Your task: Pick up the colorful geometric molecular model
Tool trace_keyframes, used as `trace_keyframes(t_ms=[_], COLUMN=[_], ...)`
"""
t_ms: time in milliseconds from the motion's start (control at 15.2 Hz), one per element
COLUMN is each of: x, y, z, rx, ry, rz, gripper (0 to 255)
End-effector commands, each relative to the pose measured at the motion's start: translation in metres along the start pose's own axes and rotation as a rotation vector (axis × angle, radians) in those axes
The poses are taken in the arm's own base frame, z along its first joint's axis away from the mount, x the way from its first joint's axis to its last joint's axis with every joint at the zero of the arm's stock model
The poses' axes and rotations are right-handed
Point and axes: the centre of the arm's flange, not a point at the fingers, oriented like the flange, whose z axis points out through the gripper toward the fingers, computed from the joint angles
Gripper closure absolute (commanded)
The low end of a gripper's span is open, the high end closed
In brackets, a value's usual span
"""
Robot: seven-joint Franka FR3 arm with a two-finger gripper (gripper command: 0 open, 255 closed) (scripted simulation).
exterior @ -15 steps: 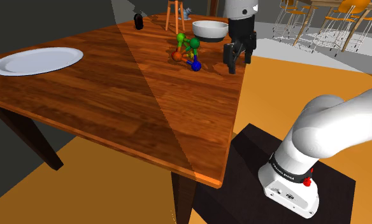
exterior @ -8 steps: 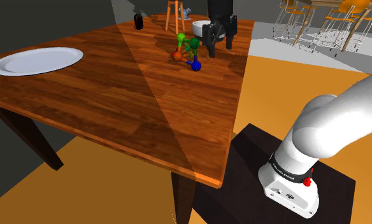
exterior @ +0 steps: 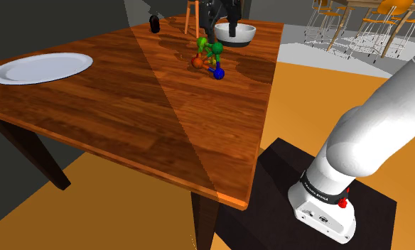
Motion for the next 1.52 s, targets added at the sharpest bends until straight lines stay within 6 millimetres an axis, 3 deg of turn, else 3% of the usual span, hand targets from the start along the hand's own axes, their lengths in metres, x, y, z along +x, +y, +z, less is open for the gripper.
trace_keyframes(t_ms=[0,462,528,1122,1452], x=[0.007,0.011,0.01,0.011,0.008], y=[-0.003,-0.005,-0.004,-0.005,-0.003], z=[0.005,0.034,0.034,0.034,0.008], rx=[0.003,0.003,0.003,0.003,0.003], ry=[0.002,0.002,0.002,0.002,0.002], rz=[-0.001,-0.001,-0.001,-0.001,-0.001], gripper=[0,0,255,255,255])
